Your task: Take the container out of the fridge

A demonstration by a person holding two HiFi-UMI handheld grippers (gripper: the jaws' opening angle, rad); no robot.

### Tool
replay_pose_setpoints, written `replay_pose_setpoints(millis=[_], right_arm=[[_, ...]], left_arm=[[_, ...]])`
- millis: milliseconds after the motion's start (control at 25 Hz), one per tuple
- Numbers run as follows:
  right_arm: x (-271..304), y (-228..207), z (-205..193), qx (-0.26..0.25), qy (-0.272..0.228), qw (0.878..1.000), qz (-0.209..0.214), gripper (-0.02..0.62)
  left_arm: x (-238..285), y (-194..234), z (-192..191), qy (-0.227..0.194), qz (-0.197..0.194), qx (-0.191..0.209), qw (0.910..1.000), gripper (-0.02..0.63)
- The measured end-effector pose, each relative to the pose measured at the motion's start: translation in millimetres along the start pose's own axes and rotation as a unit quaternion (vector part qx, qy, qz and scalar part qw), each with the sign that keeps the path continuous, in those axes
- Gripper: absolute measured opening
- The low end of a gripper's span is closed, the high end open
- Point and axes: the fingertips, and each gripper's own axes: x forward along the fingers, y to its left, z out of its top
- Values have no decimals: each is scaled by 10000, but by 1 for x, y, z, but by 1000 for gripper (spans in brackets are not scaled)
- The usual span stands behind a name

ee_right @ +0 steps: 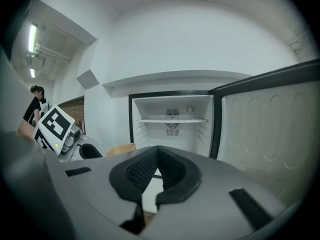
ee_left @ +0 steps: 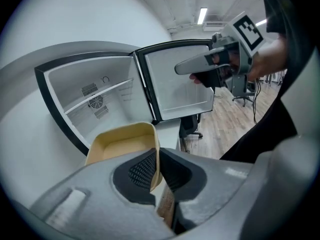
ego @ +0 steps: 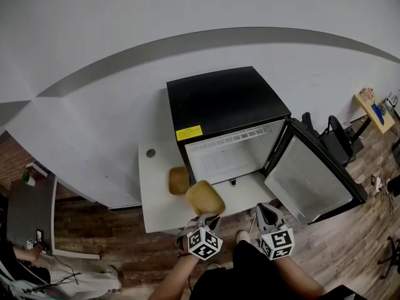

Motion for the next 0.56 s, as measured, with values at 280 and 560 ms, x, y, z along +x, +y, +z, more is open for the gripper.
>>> replay_pose_setpoints(millis=[280, 560], right_arm=[[12, -3, -4, -38, 80, 9999, 68, -5], [19, -14, -1, -72, 111, 9999, 42, -5]], left_arm=[[7, 10, 0, 54, -12, 38, 10000, 29], [15, 20, 8, 15, 2, 72, 10000, 29]])
